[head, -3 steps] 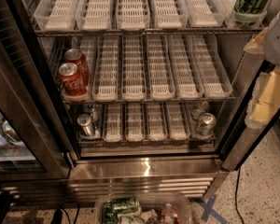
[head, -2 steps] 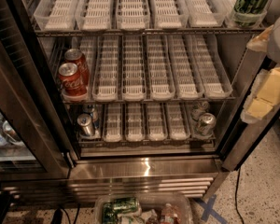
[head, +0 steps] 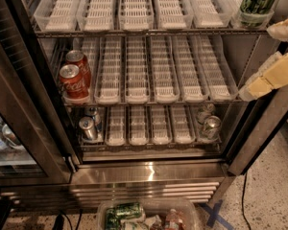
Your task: Pick green can from top shelf of fridge
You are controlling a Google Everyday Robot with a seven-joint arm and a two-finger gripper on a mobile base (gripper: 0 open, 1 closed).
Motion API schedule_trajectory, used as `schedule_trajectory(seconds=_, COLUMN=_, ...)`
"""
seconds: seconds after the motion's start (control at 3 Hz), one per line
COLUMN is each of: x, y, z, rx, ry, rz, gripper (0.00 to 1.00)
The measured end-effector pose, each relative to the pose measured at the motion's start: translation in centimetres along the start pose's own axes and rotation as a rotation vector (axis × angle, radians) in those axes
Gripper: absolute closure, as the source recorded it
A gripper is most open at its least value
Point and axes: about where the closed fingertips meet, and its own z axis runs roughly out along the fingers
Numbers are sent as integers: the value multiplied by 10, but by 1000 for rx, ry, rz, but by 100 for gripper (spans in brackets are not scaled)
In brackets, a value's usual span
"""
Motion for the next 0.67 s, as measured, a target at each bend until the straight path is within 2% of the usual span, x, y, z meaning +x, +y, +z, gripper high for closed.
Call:
schedule_trajectory(seconds=0.33, x=0, y=0, z=0, rx=0, ry=1, rz=-1, gripper=0)
schedule_trajectory(seconds=0.67, x=-4, y=-8, z=3, rx=52, ry=-56, rz=23, gripper=0)
